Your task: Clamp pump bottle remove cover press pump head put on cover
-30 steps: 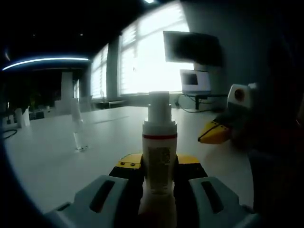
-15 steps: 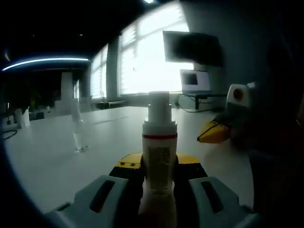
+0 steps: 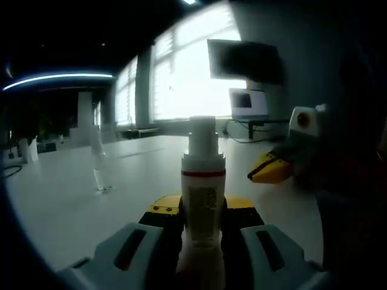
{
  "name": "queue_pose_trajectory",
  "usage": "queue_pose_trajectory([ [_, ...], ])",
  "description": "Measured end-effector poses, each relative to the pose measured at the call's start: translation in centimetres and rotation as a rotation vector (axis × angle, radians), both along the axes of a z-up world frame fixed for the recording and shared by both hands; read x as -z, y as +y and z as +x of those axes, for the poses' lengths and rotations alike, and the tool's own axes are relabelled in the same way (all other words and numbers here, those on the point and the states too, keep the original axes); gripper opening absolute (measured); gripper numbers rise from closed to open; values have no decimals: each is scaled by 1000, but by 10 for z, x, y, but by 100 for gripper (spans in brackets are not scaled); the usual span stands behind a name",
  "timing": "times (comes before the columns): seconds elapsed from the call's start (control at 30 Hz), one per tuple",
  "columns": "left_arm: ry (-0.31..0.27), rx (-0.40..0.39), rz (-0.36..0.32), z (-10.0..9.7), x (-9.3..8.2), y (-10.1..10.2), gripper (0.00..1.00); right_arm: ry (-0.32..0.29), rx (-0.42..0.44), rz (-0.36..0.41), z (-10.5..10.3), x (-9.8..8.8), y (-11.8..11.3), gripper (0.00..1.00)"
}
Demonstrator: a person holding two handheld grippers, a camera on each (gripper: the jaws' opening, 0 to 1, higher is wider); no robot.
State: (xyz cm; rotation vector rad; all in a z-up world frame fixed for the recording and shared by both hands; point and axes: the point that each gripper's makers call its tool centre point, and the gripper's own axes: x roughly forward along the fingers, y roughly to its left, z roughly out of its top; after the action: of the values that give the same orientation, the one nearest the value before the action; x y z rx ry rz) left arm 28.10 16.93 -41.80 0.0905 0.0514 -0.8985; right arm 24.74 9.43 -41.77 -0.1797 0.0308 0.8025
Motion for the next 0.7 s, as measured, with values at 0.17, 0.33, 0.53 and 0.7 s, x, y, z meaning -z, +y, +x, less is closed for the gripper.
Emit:
queue_pose_trajectory([
  [0.17, 2, -1, -2, 0, 0, 0, 14, -8, 55, 11, 7, -5, -7, 3],
  [0.33, 0, 0, 0, 1, 1, 0, 14, -1, 119, -13, 15, -5, -12, 7],
  [0.53, 0, 0, 1, 1, 1, 1, 14, 5, 150, 6, 22, -11, -14, 11],
  [0.7, -4, 0, 3, 0, 0, 0, 14, 15, 166, 34, 31, -13, -14, 13],
])
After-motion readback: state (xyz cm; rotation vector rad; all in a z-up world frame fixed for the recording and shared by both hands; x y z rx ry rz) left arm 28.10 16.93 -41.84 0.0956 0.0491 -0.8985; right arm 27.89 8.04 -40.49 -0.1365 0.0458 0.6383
